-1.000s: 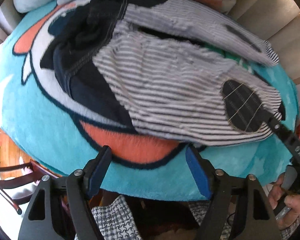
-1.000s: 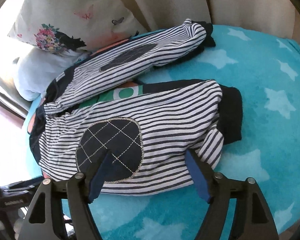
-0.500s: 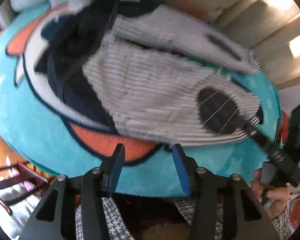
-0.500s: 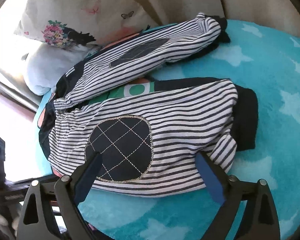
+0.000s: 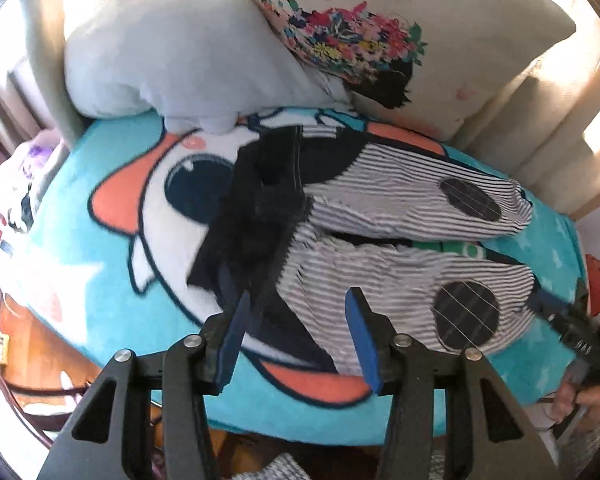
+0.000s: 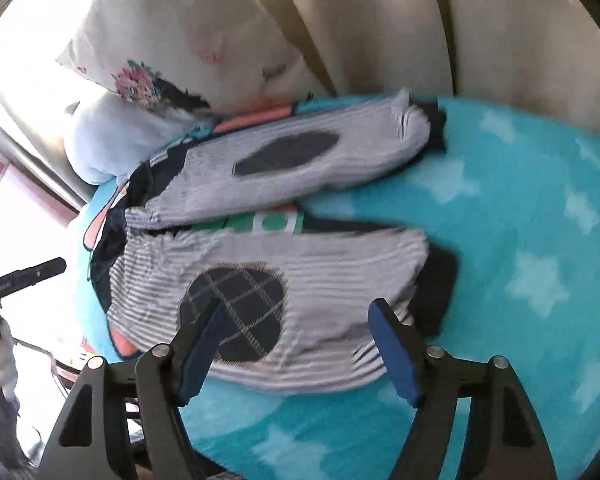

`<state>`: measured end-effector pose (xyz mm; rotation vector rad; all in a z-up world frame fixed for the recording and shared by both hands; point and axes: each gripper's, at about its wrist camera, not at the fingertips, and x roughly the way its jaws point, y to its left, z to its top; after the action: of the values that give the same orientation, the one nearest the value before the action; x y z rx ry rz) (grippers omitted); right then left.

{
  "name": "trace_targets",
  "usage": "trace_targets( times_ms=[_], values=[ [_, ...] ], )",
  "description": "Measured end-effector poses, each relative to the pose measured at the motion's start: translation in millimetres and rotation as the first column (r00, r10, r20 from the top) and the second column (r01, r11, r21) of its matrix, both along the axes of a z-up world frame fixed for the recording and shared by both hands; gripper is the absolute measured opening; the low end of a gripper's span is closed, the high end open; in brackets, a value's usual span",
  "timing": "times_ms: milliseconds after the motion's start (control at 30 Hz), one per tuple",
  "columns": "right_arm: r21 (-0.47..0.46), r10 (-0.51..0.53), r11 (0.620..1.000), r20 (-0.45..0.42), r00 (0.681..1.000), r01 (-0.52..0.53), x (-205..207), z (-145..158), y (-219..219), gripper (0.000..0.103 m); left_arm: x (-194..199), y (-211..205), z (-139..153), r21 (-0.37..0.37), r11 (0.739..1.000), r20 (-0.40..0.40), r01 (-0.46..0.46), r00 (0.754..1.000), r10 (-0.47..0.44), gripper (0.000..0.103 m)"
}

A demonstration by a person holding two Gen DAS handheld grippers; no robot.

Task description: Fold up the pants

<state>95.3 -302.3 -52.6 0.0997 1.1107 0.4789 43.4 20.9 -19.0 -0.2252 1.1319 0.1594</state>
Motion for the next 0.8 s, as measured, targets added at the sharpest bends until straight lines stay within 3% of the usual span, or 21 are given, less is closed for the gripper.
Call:
trace_targets(
  times_ms=[133,200,300,433,667,800],
  values=[
    [-0.092,0.071,0.994,0.085,0.994,-0.064,35,15,11,0.078,37,9,-1,0.027,0.995,0.005,0.094,0.995,-0.095,0.049],
    [-0.188,0.135,0.976,0.152,0.979,-0.106,50,23,28,0.078,64,12,-6,0.028,0.989,0.003,0.146,0.989,-0.146,0.049],
    [-0.277,0.231,0.944,0.176,0.957,-0.177,80,24,55,0.078,110,20,-22,-0.005,0.983,-0.024,0.186,0.982,-0.186,0.049],
    [-0.346,0.320,0.904,0.155,0.935,-0.252,123,13,90,0.077,152,25,-41,-0.035,0.971,-0.050,0.238,0.970,-0.240,0.049],
    [-0.353,0.408,0.863,0.062,0.911,-0.362,181,-17,131,0.073,195,29,-70,-0.082,0.927,-0.088,0.366,0.924,-0.373,0.049],
    [-0.306,0.431,0.858,-0.007,0.903,-0.412,202,-36,141,0.073,209,28,-84,-0.088,0.901,-0.111,0.425,0.894,-0.433,0.049]
  ],
)
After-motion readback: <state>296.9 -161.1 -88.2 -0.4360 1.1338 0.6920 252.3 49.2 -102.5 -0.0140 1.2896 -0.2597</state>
